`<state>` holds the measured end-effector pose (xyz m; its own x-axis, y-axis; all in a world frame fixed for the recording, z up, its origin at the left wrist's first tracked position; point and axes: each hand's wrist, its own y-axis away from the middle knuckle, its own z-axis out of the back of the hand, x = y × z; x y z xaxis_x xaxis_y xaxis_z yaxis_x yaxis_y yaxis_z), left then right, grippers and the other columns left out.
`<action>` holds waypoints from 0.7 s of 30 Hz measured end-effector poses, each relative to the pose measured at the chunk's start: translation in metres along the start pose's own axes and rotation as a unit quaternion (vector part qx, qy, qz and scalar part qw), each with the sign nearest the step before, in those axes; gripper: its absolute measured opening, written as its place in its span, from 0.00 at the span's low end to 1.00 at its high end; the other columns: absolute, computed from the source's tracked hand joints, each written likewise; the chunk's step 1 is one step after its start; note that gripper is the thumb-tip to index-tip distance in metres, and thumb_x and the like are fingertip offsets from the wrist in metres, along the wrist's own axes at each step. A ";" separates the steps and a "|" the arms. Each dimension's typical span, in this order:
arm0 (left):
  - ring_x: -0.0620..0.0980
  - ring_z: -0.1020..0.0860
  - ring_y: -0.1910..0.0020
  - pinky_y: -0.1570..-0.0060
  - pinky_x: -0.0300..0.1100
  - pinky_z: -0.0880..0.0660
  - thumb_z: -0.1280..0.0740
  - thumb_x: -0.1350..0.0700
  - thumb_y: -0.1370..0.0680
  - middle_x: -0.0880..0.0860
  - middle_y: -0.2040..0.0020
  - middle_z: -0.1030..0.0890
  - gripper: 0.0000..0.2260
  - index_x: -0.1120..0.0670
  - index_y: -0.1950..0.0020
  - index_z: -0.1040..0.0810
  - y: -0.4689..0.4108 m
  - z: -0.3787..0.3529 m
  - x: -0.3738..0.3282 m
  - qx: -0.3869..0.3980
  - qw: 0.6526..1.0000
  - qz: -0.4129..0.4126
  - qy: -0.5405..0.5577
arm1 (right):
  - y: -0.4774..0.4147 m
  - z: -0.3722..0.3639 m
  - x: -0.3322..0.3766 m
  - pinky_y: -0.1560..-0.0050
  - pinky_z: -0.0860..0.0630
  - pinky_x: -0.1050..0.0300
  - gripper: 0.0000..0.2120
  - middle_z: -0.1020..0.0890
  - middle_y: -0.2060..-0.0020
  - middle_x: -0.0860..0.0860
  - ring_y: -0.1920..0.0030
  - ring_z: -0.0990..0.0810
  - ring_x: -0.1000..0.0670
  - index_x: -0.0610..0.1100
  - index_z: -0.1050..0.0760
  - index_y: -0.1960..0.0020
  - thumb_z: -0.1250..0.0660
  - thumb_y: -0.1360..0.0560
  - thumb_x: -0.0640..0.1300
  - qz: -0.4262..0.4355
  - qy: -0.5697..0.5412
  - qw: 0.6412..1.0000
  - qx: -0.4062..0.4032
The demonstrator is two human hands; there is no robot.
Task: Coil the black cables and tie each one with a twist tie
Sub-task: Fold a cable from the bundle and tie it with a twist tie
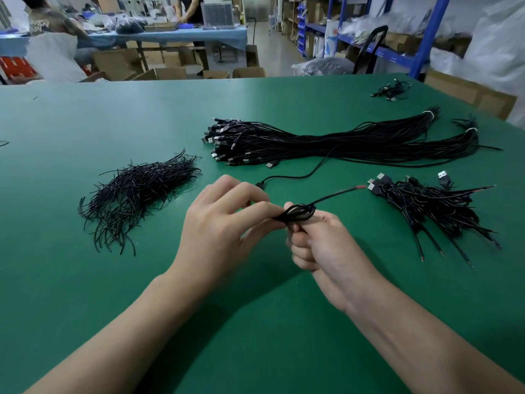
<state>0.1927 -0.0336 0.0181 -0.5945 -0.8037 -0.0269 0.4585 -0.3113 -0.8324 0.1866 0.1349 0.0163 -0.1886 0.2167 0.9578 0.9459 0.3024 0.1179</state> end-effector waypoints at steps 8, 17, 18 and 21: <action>0.44 0.29 0.71 0.68 0.35 0.33 0.40 0.34 0.22 0.51 0.67 0.20 0.27 0.54 0.61 0.15 0.000 -0.001 -0.010 0.181 0.776 0.445 0.410 | 0.003 0.008 0.004 0.71 0.37 0.47 0.20 0.36 0.76 0.52 0.73 0.38 0.49 0.41 0.36 0.65 0.38 0.16 0.46 0.318 0.410 0.848 -0.106; 0.45 0.29 0.66 0.70 0.34 0.35 0.21 0.42 0.33 0.55 0.63 0.21 0.17 0.54 0.56 0.14 0.001 -0.001 -0.008 0.190 0.693 0.484 0.499 | -0.001 0.009 0.002 0.70 0.38 0.48 0.20 0.36 0.75 0.54 0.72 0.39 0.54 0.44 0.35 0.66 0.37 0.17 0.47 0.317 0.370 0.870 -0.078; 0.44 0.29 0.67 0.70 0.34 0.35 0.21 0.42 0.34 0.54 0.64 0.20 0.16 0.53 0.57 0.14 0.001 -0.001 -0.008 0.177 0.705 0.478 0.493 | -0.001 0.009 0.002 0.70 0.38 0.50 0.20 0.37 0.74 0.55 0.71 0.39 0.55 0.45 0.35 0.66 0.38 0.17 0.48 0.315 0.356 0.877 -0.070; 0.43 0.27 0.68 0.65 0.32 0.31 0.20 0.49 0.31 0.50 0.66 0.20 0.09 0.53 0.59 0.14 -0.001 0.000 -0.009 0.132 0.741 0.443 0.488 | -0.004 0.011 0.003 0.68 0.39 0.47 0.21 0.37 0.73 0.54 0.69 0.39 0.54 0.42 0.35 0.66 0.40 0.18 0.51 0.282 0.321 0.903 -0.044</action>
<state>0.1979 -0.0260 0.0190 -0.1186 -0.0432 -0.9920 0.9907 -0.0727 -0.1152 0.1794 0.1443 0.0160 0.4954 -0.2783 0.8229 0.8661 0.2317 -0.4430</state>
